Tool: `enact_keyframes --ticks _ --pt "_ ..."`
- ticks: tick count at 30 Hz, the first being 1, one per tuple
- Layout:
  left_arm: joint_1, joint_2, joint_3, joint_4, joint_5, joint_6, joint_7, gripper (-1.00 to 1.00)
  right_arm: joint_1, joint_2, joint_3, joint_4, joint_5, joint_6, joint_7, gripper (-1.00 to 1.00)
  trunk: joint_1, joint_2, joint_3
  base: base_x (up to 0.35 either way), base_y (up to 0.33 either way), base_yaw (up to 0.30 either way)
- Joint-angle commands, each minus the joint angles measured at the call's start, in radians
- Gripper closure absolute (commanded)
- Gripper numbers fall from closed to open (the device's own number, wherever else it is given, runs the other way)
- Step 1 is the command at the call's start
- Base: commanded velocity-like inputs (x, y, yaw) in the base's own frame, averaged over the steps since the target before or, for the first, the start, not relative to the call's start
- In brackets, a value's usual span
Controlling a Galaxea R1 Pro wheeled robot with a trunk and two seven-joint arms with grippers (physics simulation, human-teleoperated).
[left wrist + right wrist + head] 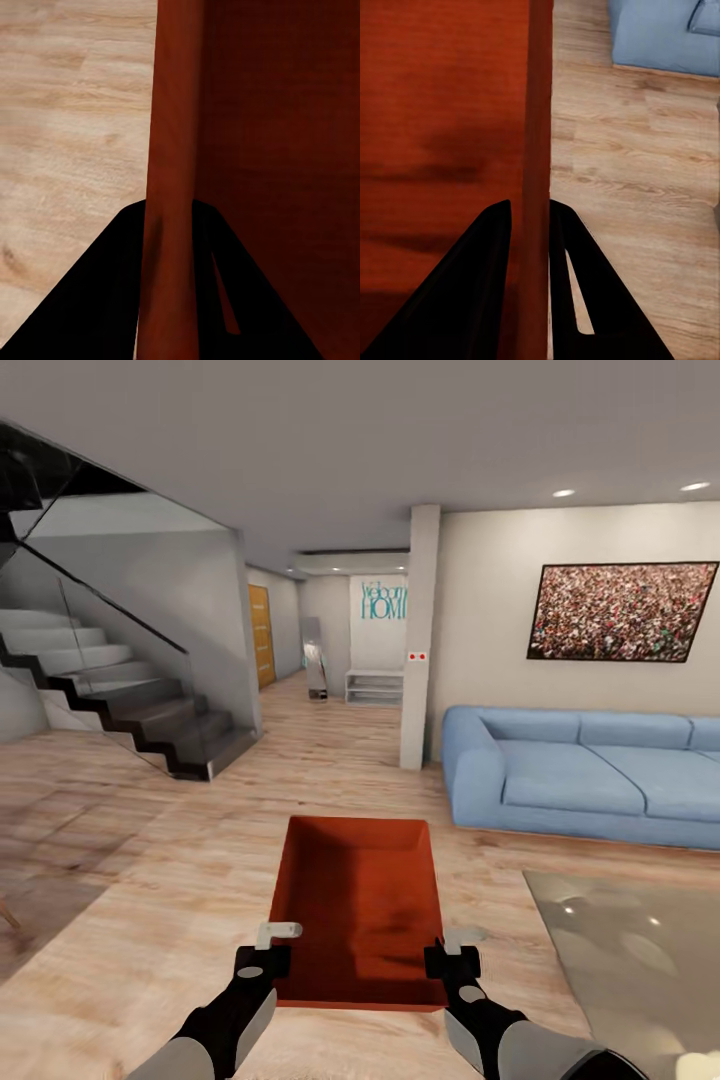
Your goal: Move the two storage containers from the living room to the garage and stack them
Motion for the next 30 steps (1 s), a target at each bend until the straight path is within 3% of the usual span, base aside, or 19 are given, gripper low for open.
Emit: enact_keyframes --ticks 1,11,30 --pt "-0.001 0.001 0.09 -0.002 -0.006 0.008 0.021 1.0 -0.001 0.0 -0.044 -0.002 0.006 -0.001 -0.002 1.0 0.0 -0.001 -0.001 0.0 0.0 0.3" --pt "-0.001 0.001 0.089 -0.002 -0.006 0.008 0.021 1.0 -0.001 0.0 -0.044 -0.002 0.006 -0.001 -0.002 1.0 0.0 -0.001 -0.001 0.106 0.0 0.26" --pt "-0.001 0.002 0.09 0.001 -0.005 0.008 0.02 1.0 -0.001 0.001 -0.044 -0.002 0.004 -0.001 -0.005 1.0 0.0 -0.001 -0.001 0.316 0.0 0.008"
